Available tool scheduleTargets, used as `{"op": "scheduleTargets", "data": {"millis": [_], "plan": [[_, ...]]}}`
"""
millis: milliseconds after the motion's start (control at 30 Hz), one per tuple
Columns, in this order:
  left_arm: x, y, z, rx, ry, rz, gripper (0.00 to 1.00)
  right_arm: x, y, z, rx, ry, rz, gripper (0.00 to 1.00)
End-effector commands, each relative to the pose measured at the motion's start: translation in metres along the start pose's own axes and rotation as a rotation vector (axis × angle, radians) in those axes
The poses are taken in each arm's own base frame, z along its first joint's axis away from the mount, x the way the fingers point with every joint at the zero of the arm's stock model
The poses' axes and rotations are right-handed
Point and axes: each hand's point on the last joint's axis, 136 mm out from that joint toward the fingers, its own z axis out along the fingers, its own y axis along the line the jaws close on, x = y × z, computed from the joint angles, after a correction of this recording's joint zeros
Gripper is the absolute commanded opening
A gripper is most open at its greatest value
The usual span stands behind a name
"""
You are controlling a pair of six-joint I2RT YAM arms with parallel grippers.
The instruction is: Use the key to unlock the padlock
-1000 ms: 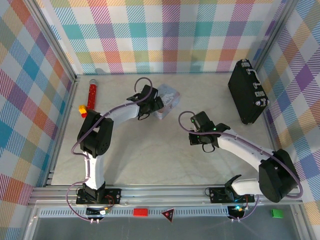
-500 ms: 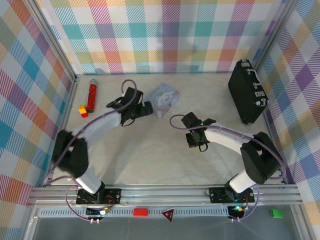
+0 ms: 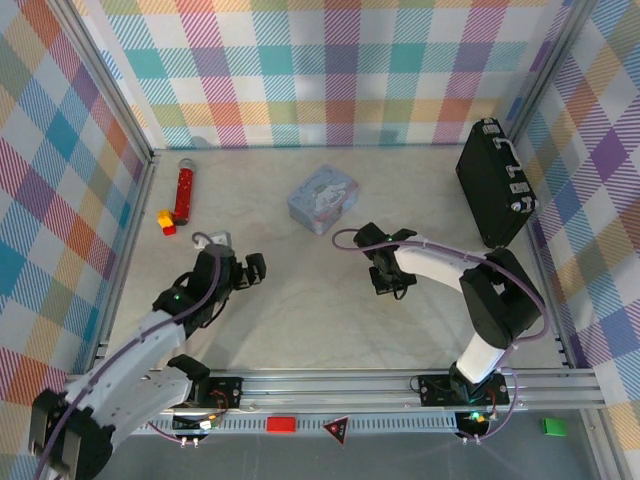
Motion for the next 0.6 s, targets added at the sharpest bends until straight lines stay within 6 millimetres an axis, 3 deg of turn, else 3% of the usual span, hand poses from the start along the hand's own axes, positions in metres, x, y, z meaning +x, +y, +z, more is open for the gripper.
{"op": "scheduleTargets", "data": {"millis": [0,100,267,567], "plan": [[0.003,0.023,-0.013,-0.053,-0.069,0.003,1.0,0.005,-0.005,-0.003,0.073,0.045,-0.013,0.0],[0.006,0.035,-0.021,-0.057,-0.124,-0.025,1.0,0.005,-0.001,-0.001,0.11,0.066,-0.029,0.0],[0.002,0.036,-0.033,-0.028,-0.174,-0.038,1.0,0.007,0.011,0.005,0.161,0.094,-0.06,0.0],[0.005,0.038,-0.033,-0.033,-0.166,-0.04,1.0,0.006,0.03,0.005,0.217,0.147,-0.137,0.09]]}}
